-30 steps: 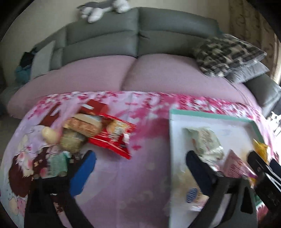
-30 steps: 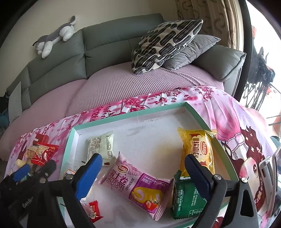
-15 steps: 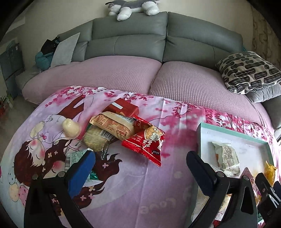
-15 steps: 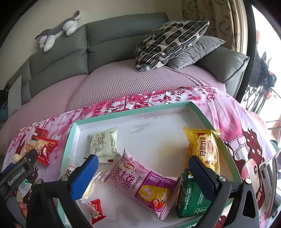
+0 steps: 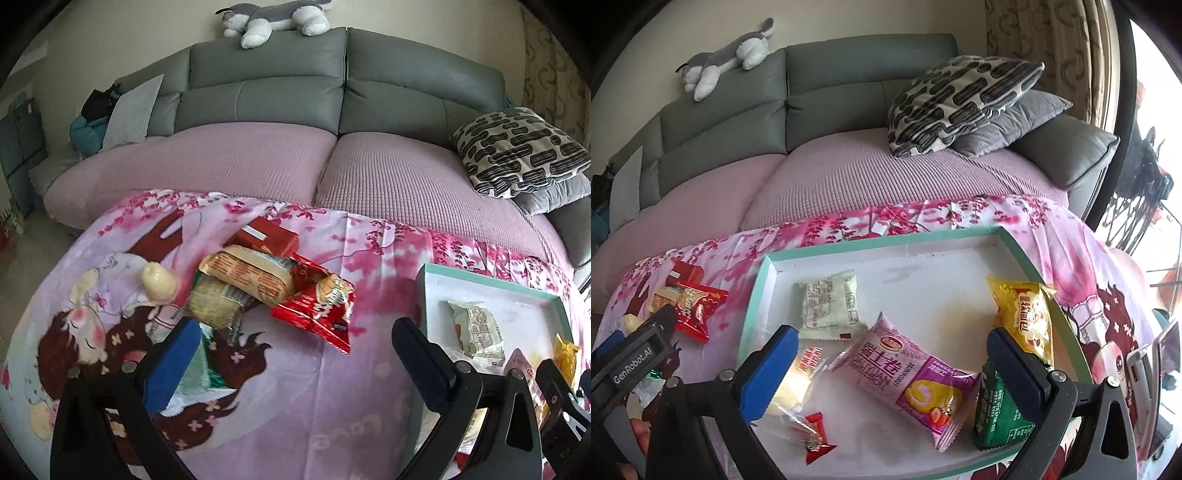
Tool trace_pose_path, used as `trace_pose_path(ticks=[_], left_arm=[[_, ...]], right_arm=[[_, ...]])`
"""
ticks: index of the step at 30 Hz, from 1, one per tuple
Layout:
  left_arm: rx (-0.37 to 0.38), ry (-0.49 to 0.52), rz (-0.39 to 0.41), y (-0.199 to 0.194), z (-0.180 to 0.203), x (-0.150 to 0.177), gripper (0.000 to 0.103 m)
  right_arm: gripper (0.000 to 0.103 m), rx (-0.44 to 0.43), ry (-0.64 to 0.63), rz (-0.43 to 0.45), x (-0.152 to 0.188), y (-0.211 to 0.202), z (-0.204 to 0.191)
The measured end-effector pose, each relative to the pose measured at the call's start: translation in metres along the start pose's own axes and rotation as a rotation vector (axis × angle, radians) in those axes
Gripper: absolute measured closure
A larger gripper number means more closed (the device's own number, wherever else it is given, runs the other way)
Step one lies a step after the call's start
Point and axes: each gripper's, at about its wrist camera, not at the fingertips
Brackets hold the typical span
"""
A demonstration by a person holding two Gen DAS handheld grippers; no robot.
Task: Organize snacks
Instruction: 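Move both open tools back toward the snack pile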
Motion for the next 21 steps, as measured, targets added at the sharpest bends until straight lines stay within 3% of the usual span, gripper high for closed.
trace_pose_path(ticks=[10, 21], left_arm=[[-0.055, -0.021, 0.019, -0.01, -0.047, -0.008, 0.0], [-0.22, -0.119, -0.001, -0.019, -0.135, 0.001, 0.0]], right_arm=[[0.0, -0.068, -0.018, 0.003, 0.002, -0.006, -0.04], [0.0, -0.158, -0.074, -0.001, 0.008, -0.013, -0.093]])
Point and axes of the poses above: each gripper's, at about its wrist camera, not at the fingertips, and y roughly the way its jaws point, z to its right, x to its underside, and after that the axes turned 8 degrees about z, right-handed
